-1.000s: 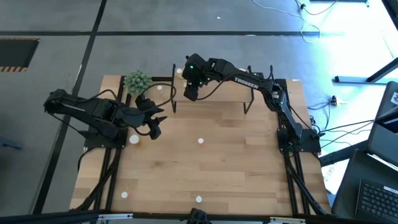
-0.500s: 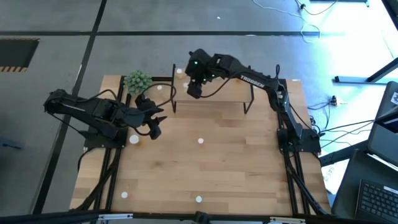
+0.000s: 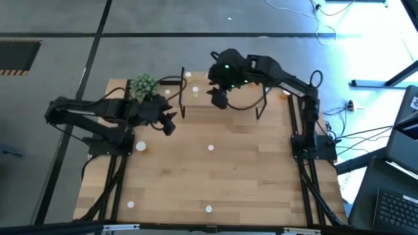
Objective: Pick and place medicine bottles onto shelf by color
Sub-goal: Put the bottom yellow pill bottle on the shelf aligned with the other yellow pill bottle
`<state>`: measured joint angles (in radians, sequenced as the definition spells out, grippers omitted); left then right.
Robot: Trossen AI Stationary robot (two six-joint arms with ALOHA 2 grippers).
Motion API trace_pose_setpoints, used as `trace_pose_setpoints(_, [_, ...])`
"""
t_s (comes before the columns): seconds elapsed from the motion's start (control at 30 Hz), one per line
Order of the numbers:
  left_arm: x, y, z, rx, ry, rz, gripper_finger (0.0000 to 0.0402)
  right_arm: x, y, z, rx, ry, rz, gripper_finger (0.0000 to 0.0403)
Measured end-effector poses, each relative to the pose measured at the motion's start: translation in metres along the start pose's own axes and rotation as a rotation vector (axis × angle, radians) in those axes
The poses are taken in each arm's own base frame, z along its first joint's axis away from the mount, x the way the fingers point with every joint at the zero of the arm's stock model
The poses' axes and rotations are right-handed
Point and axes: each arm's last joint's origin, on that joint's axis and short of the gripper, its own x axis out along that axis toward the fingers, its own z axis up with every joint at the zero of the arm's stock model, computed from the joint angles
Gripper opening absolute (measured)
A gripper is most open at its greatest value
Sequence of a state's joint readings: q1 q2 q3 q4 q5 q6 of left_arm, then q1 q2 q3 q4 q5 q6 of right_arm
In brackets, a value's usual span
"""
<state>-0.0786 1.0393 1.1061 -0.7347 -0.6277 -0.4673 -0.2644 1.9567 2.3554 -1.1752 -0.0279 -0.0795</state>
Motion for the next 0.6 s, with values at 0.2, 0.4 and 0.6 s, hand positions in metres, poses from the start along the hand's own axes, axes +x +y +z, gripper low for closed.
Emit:
trace_pose_setpoints(0.2, [0.01,0.008,0.01,-0.008,-0.024,-0.005,0.0149,-0.005,0.013,-0.013,-0.004,0.122,0.03,0.0189])
trace_pose_setpoints(0.4, [0.012,0.012,0.016,-0.003,-0.068,0.001,0.0149,0.048,0.011,-0.027,-0.078,0.205,0.039,0.0188])
trace_pose_setpoints(0.6, [0.01,0.012,0.017,-0.001,-0.07,-0.01,0.0149,0.092,-0.007,-0.039,-0.122,0.155,0.01,0.0153])
